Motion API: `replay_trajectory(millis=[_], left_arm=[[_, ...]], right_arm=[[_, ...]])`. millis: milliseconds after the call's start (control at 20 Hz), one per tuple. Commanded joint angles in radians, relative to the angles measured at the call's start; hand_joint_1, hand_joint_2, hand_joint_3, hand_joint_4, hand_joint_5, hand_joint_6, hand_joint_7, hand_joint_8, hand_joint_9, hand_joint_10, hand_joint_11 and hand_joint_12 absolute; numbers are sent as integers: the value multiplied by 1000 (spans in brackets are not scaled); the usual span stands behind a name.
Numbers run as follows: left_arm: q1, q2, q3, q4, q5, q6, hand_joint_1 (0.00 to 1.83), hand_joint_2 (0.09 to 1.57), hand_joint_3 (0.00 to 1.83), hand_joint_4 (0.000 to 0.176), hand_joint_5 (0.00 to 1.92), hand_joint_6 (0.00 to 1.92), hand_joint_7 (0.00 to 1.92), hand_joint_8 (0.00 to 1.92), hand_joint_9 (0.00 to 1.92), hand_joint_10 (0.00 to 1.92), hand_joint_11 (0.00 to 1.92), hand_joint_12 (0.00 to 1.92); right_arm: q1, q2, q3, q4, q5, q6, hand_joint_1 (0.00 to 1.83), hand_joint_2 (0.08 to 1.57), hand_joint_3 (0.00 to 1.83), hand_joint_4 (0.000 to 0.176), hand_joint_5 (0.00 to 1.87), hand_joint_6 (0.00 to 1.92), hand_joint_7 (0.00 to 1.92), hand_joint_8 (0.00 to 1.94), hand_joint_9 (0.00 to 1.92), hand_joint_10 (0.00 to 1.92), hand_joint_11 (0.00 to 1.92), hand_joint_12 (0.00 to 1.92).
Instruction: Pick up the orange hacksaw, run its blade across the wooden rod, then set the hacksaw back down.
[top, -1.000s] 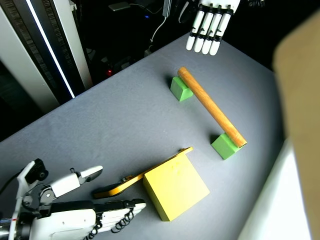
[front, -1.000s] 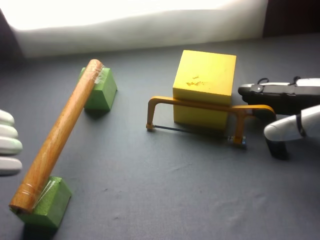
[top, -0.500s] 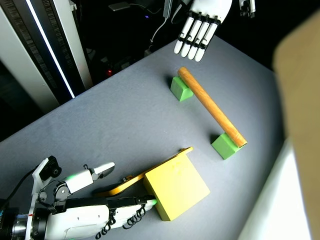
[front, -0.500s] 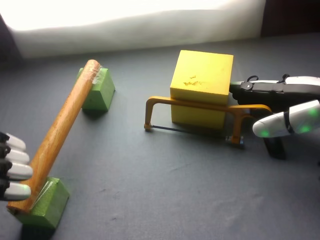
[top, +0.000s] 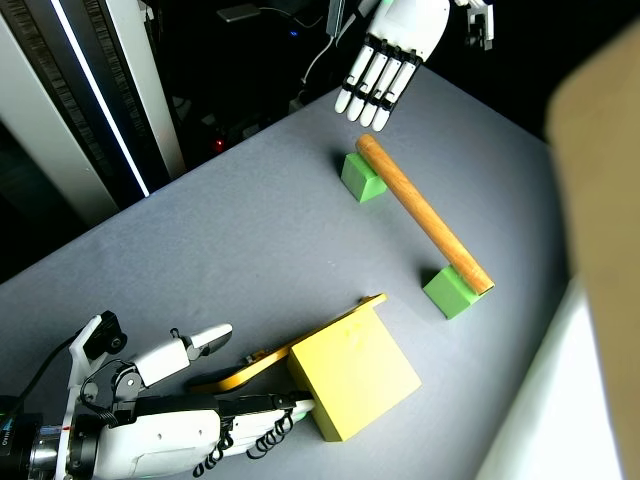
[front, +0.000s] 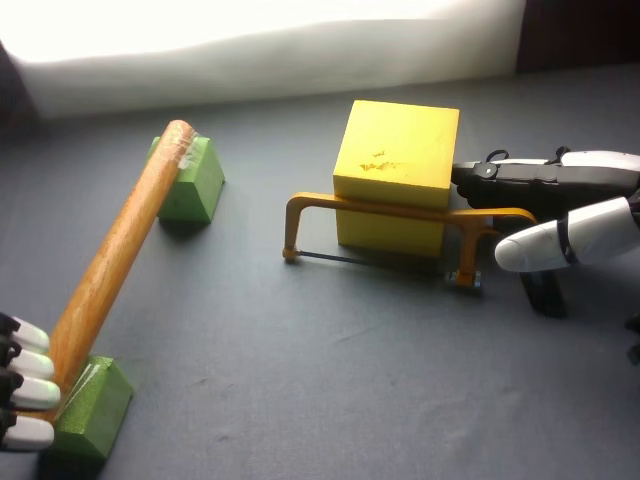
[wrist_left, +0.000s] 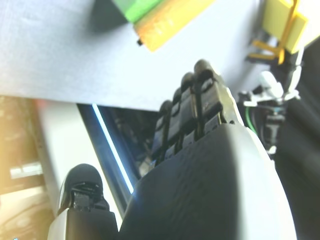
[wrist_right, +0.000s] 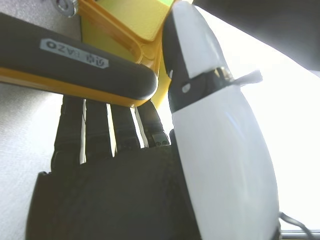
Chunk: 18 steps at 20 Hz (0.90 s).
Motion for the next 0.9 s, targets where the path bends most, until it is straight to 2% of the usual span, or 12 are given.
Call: replay_trajectory(millis=[0,100,250,350,500,550,600,700,750,800,850], left_arm=[[-2,-4,-3,-53,-26,2,91,1158,0,0,36,1,28,1,59,1,0,261],[0,-9,-6,-53,15,2,65,1161,1,0,26,0,20,0,48,0,0,215],[2,-12,-11,-53,40,2,76,1159,0,0,26,0,23,0,52,0,0,235],[6,-14,-13,-53,57,2,90,1162,0,0,29,1,32,2,64,3,0,260],[6,-15,-23,-53,66,2,94,1169,1,0,23,3,17,2,54,3,0,222],[7,-15,-26,-53,68,2,95,1170,0,0,23,3,17,3,54,2,0,201],[8,-15,-28,-53,72,2,90,1175,2,0,21,1,17,2,54,1,0,218],[6,-15,-32,-54,87,2,96,1174,1,0,29,4,28,5,65,5,0,228],[6,-15,-35,-68,98,2,99,1174,0,0,33,3,31,4,69,4,0,243],[6,-15,-40,-92,113,3,106,1176,1,0,33,2,39,5,76,5,0,243],[4,-14,-46,-125,150,8,110,1178,1,0,29,0,41,5,77,5,0,243]], right_arm=[[18,-2,0,56,67,11,981,1110,0,0,0,0,4,0,50,6,0,277],[18,4,0,56,73,11,982,1108,0,0,0,0,0,0,33,6,0,226],[18,8,0,56,77,17,985,1099,0,0,17,1,28,2,73,7,0,395],[18,9,0,56,78,18,980,1118,5,0,38,6,28,1,68,3,0,432],[18,8,-1,56,80,18,1041,1159,11,0,71,5,58,5,103,7,0,643],[18,8,-1,56,80,18,1026,1221,14,0,178,16,186,18,238,29,0,941],[18,8,-1,56,80,18,1044,1227,7,0,257,17,273,18,326,31,0,1080],[18,8,-1,57,78,27,1032,1256,6,0,291,10,329,12,389,28,22,1137],[18,8,-1,57,77,28,1111,1248,1,0,435,27,499,24,525,52,121,1214],[18,8,-1,57,77,28,1181,1255,1,0,608,44,705,44,767,128,326,1272],[18,8,-5,57,73,28,1306,1254,0,0,593,1134,769,982,884,1072,547,1263]])
